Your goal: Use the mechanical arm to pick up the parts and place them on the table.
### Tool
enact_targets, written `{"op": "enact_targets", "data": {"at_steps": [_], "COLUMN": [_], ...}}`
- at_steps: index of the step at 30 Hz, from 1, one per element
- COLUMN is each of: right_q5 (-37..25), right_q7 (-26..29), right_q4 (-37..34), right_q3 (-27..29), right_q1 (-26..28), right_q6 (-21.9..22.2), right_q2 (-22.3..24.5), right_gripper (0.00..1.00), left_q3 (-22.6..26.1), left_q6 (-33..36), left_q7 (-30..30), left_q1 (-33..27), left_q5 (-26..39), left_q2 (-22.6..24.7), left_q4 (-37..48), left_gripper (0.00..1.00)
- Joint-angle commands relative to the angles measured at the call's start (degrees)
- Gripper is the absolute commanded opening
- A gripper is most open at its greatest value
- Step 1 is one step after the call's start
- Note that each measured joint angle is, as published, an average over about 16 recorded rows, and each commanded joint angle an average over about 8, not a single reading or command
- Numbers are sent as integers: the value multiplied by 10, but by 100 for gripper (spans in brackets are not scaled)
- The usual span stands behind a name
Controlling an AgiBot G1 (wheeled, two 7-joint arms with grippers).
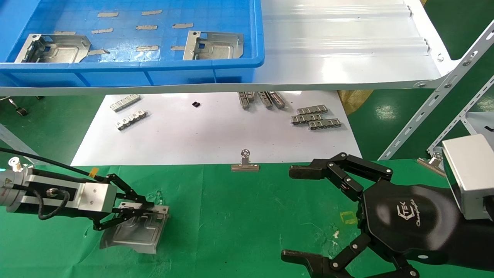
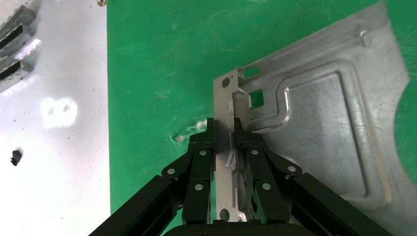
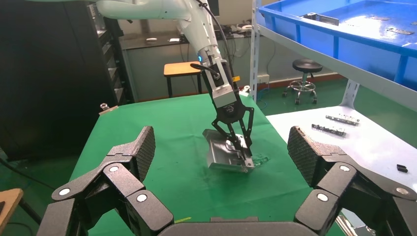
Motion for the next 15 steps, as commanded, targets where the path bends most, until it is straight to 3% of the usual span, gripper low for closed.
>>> {"op": "enact_targets", "data": {"at_steps": [1,9,15], "right_q5": [0,0,0], "right_q7": [0,0,0], "right_q4": [0,0,0], "right_q3": [0,0,0], "right_q1": [0,0,0], "right_q6": [0,0,0], "right_q2": [0,0,0], "right_gripper": [100,100,100], "left_q3": [0,-3,-16], "left_q6": [2,23,64], "left_q7": [3,-9,-59], "left_q1": [-1,-6,-13], "left_q5": [0,-7,-37], "left_q2": [2,5,3], "left_q4": [6,30,53], "left_gripper": [100,100,100]}}
